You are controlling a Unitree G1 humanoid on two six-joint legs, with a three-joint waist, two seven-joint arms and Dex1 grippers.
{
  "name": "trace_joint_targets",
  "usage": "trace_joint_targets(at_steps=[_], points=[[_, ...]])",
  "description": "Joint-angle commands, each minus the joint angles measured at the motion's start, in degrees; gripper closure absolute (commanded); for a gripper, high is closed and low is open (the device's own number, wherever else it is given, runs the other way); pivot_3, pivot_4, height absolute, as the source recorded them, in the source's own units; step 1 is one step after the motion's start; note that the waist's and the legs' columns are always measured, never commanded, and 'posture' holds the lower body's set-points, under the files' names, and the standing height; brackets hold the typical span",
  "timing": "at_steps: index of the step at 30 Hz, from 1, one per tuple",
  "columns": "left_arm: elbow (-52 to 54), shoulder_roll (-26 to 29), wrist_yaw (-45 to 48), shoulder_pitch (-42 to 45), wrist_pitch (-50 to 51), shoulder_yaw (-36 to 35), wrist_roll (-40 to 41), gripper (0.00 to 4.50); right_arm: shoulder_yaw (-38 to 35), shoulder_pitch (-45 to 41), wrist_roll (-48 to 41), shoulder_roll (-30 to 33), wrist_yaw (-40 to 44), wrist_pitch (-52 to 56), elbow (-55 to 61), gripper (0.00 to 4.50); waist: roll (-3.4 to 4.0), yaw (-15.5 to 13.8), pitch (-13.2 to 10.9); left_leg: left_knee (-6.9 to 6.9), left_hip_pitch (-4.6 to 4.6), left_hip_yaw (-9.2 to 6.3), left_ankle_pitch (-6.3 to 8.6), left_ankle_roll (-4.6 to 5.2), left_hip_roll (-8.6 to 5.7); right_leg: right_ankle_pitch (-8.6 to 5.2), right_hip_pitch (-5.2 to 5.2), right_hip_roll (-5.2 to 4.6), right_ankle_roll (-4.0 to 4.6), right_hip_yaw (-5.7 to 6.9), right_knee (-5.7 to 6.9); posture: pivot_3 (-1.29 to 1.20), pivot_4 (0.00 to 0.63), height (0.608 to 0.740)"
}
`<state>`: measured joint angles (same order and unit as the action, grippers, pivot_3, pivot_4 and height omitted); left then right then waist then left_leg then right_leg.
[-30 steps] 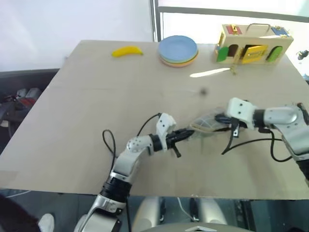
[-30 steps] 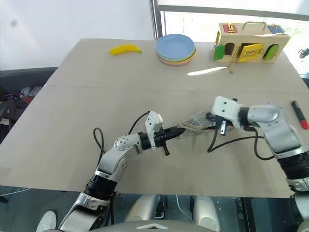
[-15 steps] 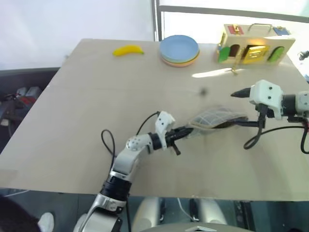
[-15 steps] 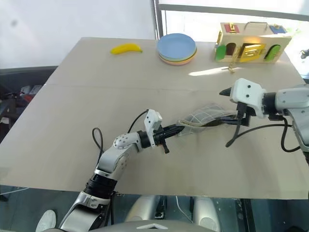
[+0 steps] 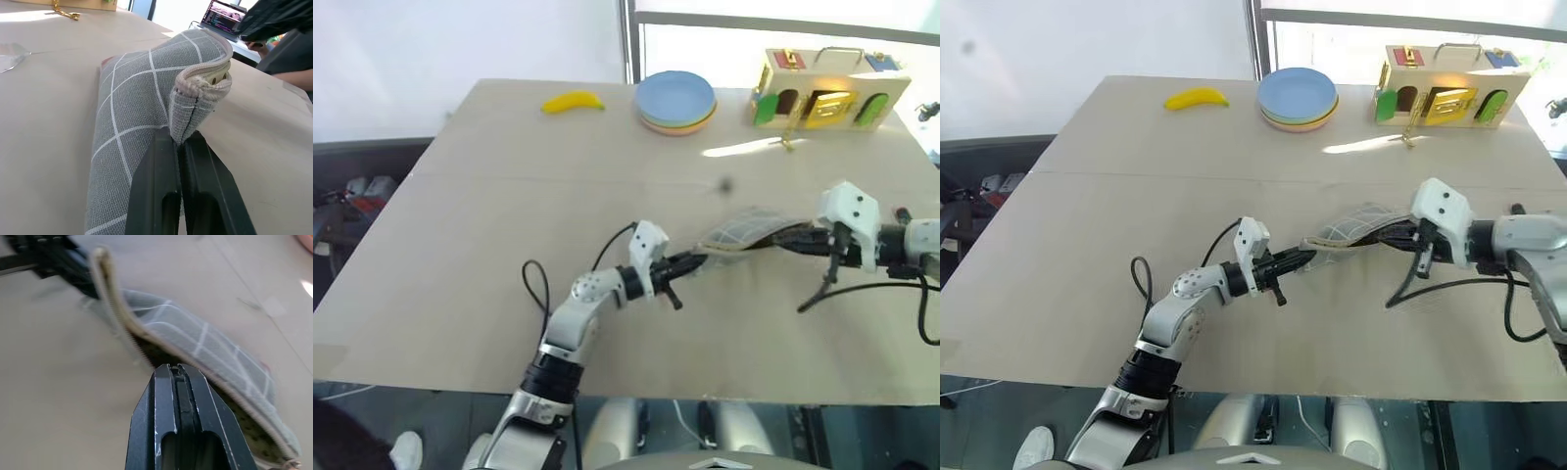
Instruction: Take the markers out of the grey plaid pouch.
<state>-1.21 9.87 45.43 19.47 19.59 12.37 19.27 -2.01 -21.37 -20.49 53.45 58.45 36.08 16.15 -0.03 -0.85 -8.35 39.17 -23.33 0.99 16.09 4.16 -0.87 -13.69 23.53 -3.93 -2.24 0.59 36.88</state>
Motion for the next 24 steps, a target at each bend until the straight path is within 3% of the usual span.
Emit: trace_joint_targets(at_steps=[1,8,13,19,22,24], points=[[0.8,-0.2,0.5,0.1,-0.7,0.5,0.0,4.5,0.9,-1.5,1.6,0.4,-0.8,-0.6,-1.8,4.41,0.0,-0.1,0.0,0.0,-0.01,0.0,0.0,0.0,0.0,0.0,0.01,0.01,0.0,0.01,0.0,0.0,0.15,0.74],[0.8,-0.4,0.4,0.0,-0.9,0.5,-0.1,4.5,3.1,-1.5,3.4,0.7,0.2,-2.2,-3.7,4.41,0.0,0.0,0.0,0.04,-0.18,-0.03,0.0,0.0,-0.01,0.0,0.15,0.04,0.0,0.05,0.0,0.0,0.15,0.74],[1.2,-0.5,0.7,-0.2,-1.0,0.9,-0.1,4.5,6.3,-4.8,5.9,-3.1,-2.3,-4.1,-4.6,4.41,0.0,0.1,0.0,0.07,-0.17,-0.03,-0.01,0.0,-0.01,0.0,0.15,0.08,-0.01,0.05,0.0,0.0,0.15,0.74],[0.3,-0.6,2.8,1.0,-1.2,1.3,0.5,4.5,13.9,-7.9,15.7,-7.9,-4.2,-18.2,-11.4,4.41,0.0,-0.2,0.0,0.09,-0.16,-0.03,-0.02,-0.03,0.0,0.0,0.16,0.19,-0.01,0.05,0.05,0.0,0.15,0.74],[-1.2,-0.4,3.3,2.0,-1.9,1.0,0.0,4.5,15.1,-8.0,20.2,-7.4,-4.1,-31.0,-15.8,3.59,0.0,-0.2,0.0,0.16,-0.23,-0.04,-0.03,-0.02,-0.08,0.0,0.16,0.18,-0.01,0.1,0.03,0.0,0.15,0.74],[-1.5,-0.8,2.8,2.4,-1.4,0.0,0.9,4.5,16.8,-9.0,24.2,-5.8,-3.3,-39.4,-18.3,2.55,0.0,-0.1,0.0,0.19,-0.24,-0.03,-0.03,-0.02,-0.12,0.01,0.16,0.18,-0.02,0.1,0.02,0.0,0.15,0.74]])
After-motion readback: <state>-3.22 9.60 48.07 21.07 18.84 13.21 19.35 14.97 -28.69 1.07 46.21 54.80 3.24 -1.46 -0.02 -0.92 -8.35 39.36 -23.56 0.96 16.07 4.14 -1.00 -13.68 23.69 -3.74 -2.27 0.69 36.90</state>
